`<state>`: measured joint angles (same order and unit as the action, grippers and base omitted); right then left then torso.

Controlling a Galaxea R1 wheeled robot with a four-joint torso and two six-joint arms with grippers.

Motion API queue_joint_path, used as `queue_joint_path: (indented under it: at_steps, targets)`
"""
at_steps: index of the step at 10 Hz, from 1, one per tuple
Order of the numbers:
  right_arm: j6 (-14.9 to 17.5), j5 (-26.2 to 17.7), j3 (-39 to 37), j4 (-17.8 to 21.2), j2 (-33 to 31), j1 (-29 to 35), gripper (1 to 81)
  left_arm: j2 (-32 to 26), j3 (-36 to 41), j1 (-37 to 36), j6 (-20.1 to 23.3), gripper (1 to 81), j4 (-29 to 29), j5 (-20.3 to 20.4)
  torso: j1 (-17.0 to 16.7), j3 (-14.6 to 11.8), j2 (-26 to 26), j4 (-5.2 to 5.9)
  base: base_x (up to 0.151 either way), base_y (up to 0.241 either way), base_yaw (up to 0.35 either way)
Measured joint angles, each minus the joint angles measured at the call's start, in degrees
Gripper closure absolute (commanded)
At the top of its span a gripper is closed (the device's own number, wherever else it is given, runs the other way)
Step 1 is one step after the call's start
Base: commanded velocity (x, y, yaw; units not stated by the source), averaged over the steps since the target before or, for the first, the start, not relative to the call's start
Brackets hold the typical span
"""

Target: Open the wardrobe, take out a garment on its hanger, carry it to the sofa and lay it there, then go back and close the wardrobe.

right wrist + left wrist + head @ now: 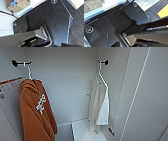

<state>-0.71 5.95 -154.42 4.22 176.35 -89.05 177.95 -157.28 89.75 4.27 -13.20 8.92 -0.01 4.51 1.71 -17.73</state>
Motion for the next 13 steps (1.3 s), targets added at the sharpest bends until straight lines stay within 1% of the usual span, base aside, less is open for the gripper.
queue_joint_path:
  at_steps: [1, 2, 4, 5, 6, 7, 8, 10, 13]
  targets:
    - [0.0, 0.0, 0.0, 0.0, 0.0, 0.0, 1.0, 0.0, 0.0, 0.0, 0.0, 1.0, 0.0, 0.0, 0.0, 0.0, 0.0, -1.23, 0.0, 0.0, 0.0]
    - [0.0, 0.0, 0.0, 0.0, 0.0, 0.0, 1.0, 0.0, 0.0, -0.1, 0.0, 1.0, 0.0, 0.0, 0.0, 0.0, 0.0, -1.79, 0.0, 0.0, 0.0]
    - [0.0, 0.0, 0.0, 0.0, 0.0, 0.0, 1.0, 0.0, 0.0, -0.3, -0.3, 1.0, 0.8, -0.2, 0.0, 0.0, 0.0, -1.77, 0.0, 0.0, 0.0]
    - [0.0, 0.0, 0.0, 0.0, 0.0, 0.2, 1.0, -0.2, 0.0, -0.5, -1.4, 1.0, 3.0, -0.7, 0.0, 0.0, 0.0, -1.77, 0.0, 0.0, 0.0]
    - [0.0, 0.0, 0.0, 0.0, 0.0, 0.4, 1.0, -0.7, 0.1, -0.9, -2.8, 1.0, 7.2, -1.7, 0.0, 0.0, 0.0, -1.77, 0.0, 0.0, 0.0]
    - [0.0, 0.0, 0.0, 0.0, 0.0, 0.5, 1.0, -1.3, 0.1, -1.2, -3.1, 1.0, 10.4, -2.3, 0.0, 0.0, 0.0, -1.77, 0.0, 0.0, 0.0]
    - [0.0, 0.0, 0.0, 0.0, 0.0, 0.7, 1.0, -2.0, 0.2, -1.3, -3.7, 1.0, 11.1, -3.7, 0.0, 0.0, 0.0, -1.77, 0.0, 0.0, 0.0]
    - [0.0, 0.0, -0.2, 0.0, 0.0, 0.7, 1.0, -3.7, 2.1, -1.4, -3.5, 1.0, 11.0, -4.3, 0.0, 0.0, 0.0, -1.77, 0.0, 0.0, 0.0]
    - [0.0, 0.0, -0.2, 0.0, 0.0, 0.6, 1.0, -3.8, 2.8, -5.0, -3.1, 1.0, 7.4, -4.9, 0.0, 0.0, 0.0, -1.77, 0.0, 0.0, 0.0]
